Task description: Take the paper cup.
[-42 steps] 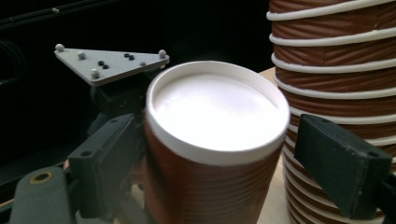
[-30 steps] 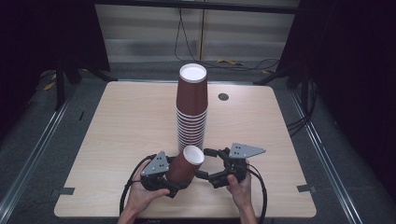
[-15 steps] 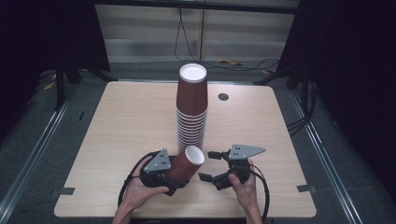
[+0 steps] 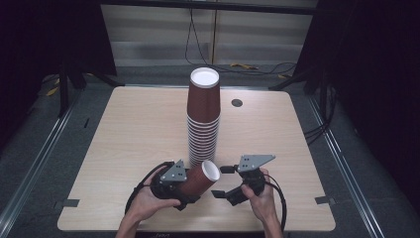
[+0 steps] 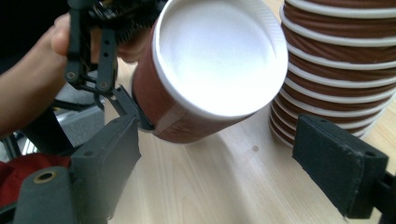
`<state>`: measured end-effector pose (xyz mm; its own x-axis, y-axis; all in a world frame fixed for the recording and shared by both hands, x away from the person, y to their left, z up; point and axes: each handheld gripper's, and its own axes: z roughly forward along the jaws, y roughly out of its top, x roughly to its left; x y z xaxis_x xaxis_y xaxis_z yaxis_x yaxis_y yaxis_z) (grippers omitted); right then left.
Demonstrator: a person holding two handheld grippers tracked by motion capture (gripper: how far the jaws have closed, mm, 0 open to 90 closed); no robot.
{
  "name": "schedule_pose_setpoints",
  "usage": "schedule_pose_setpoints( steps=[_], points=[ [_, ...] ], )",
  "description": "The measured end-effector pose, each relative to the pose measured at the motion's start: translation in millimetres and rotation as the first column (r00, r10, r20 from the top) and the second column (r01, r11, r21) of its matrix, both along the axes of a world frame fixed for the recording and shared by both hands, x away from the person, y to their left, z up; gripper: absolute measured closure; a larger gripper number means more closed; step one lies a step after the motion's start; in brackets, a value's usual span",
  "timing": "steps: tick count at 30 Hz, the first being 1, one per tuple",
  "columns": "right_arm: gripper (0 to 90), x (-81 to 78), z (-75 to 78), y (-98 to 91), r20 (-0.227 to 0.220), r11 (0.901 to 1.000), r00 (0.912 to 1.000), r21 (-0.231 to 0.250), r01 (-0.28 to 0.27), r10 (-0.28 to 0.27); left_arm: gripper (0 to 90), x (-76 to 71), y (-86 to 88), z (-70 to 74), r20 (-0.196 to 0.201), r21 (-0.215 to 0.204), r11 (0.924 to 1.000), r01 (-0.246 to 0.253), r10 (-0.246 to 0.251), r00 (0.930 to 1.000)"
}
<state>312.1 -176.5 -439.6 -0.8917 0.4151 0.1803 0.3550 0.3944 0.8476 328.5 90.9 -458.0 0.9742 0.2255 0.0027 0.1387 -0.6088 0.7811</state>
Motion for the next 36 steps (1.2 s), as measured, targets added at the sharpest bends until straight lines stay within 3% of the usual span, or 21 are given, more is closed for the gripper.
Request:
schedule_pose_setpoints(
  steps=[3,7,12,17,18,22,23,31,36],
  points=[
    [14.5,1.1,1.2,0.5,-0.004,0.9998,1.0,-0.018,-0.009,0.008,13.4,0.6,-1.2,4.0,0.01,0.035,0.9993,0.009,-0.009,0.9999],
    [14.3,1.0,2.3,1.0,-0.001,0.9986,0.9999,-0.051,-0.013,0.013,13.3,2.2,-1.3,5.2,0.013,0.047,0.9988,0.012,-0.012,0.9998],
    [14.0,4.6,2.5,2.6,-0.011,0.9937,0.9995,-0.108,-0.03,0.029,13.3,4.6,-4.3,4.5,0.017,0.111,0.9935,0.027,-0.029,0.9995],
    [14.0,6.9,2.9,5.0,-0.017,0.9899,0.9986,-0.132,-0.051,0.049,13.3,7.4,-3.6,10.3,0.022,0.13,0.991,0.031,-0.035,0.9991],
    [14.1,7.1,2.9,6.6,-0.011,0.9867,0.999,-0.156,-0.045,0.044,13.3,7.6,-3.6,13.8,0.021,0.152,0.9878,0.036,-0.039,0.999],
    [14.1,7.8,3.6,8.0,-0.015,0.9842,0.9985,-0.169,-0.055,0.053,13.3,8.5,-5.2,17.4,0.031,0.173,0.9844,0.032,-0.038,0.9988],
    [14.1,8.3,4.1,9.1,-0.02,0.9819,0.998,-0.179,-0.063,0.06,13.3,9.5,-6.2,18.6,0.037,0.203,0.9787,0.033,-0.041,0.9984],
    [14.6,10.7,4.8,12.7,-0.032,0.9754,0.997,-0.207,-0.075,0.07,13.3,8.9,-11.4,16.4,0.032,0.239,0.9695,0.053,-0.062,0.9975],
    [14.6,14.0,2.8,16.6,-0.031,0.9721,0.9974,-0.224,-0.07,0.064,13.2,7.3,-17.6,14.0,0.022,0.288,0.9552,0.07,-0.079,0.9966]
  ],
)
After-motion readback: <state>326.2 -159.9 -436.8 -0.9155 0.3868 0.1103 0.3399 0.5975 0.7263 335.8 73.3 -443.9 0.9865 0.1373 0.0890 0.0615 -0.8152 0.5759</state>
